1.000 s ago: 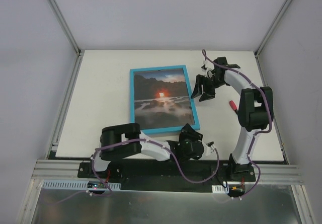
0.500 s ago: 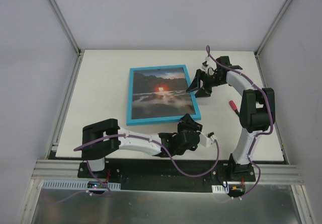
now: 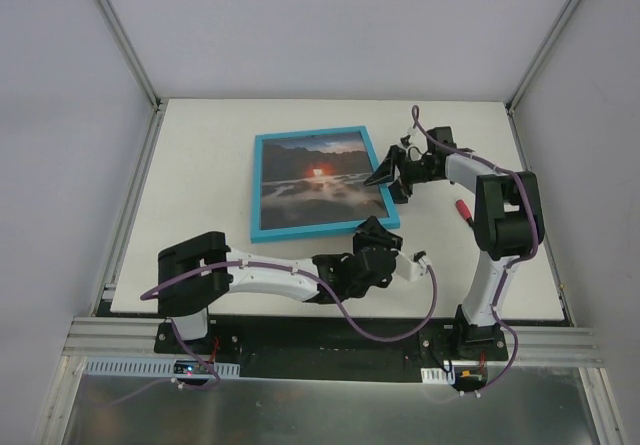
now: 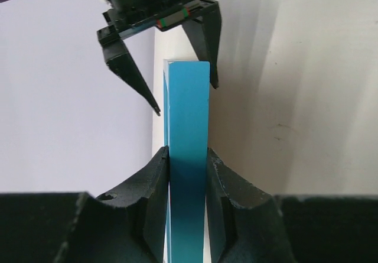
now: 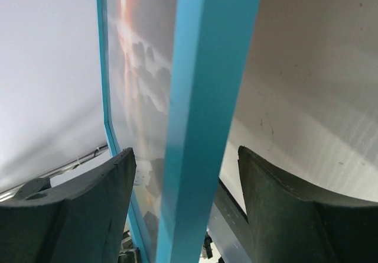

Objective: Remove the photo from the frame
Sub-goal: Turn over the photo frame at the center of the board.

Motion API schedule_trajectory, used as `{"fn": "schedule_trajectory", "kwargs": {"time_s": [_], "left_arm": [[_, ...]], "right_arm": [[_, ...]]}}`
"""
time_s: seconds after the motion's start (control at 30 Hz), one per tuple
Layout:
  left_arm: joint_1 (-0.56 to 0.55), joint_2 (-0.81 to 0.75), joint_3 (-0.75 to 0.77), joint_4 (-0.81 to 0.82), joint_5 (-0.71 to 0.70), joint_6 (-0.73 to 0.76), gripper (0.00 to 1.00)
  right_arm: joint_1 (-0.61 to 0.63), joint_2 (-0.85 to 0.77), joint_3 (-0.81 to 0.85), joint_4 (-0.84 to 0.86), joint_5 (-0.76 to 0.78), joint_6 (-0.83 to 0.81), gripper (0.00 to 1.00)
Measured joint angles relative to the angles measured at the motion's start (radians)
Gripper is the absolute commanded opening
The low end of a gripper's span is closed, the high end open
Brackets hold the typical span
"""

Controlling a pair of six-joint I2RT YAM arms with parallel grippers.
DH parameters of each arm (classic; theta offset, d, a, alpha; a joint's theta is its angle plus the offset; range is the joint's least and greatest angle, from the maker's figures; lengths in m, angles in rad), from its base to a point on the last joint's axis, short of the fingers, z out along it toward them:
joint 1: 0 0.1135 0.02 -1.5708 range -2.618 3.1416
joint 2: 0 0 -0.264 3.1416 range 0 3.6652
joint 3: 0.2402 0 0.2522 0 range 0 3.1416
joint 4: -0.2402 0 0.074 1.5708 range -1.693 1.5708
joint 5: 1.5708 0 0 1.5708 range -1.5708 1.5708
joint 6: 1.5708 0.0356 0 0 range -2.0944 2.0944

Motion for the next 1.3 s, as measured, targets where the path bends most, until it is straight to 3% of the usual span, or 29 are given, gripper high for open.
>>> {"fn": "schedule_trajectory", "kwargs": {"time_s": [0.3, 0.5, 0.63, 0.8, 0.87, 1.0, 1.07, 1.17, 1.3], "left_arm": [[0.021, -0.013, 0.037, -0.055, 0.005, 0.000, 0.00], [0.026, -0.021, 0.037, -0.093, -0.006, -0.016, 0.00], [0.027, -0.026, 0.037, -0.095, -0.010, -0.030, 0.00], [0.026, -0.029, 0.037, -0.094, -0.009, -0.054, 0.00], [0.027, -0.032, 0.038, -0.095, -0.009, -0.058, 0.09], [0.027, -0.032, 0.038, -0.096, -0.008, -0.061, 0.51], [0.027, -0.034, 0.038, -0.105, 0.001, -0.061, 0.64], [0.027, -0.042, 0.038, -0.114, 0.003, -0.066, 0.79], [0.027, -0.058, 0.038, -0.116, 0.006, -0.071, 0.87]], "right_arm": [[0.061, 0.023, -0.022, 0.109, -0.063, 0.110, 0.65], [0.095, 0.031, -0.022, 0.167, -0.092, 0.158, 0.36], [0.095, 0.032, -0.022, 0.182, -0.107, 0.202, 0.26], [0.094, 0.032, -0.022, 0.182, -0.122, 0.260, 0.01], [0.094, 0.032, -0.022, 0.182, -0.124, 0.262, 0.01], [0.092, 0.032, -0.022, 0.182, -0.124, 0.261, 0.01], [0.088, 0.031, -0.023, 0.187, -0.122, 0.240, 0.01], [0.084, 0.029, -0.023, 0.197, -0.110, 0.199, 0.01], [0.068, 0.020, -0.023, 0.178, -0.084, 0.153, 0.01]]}}
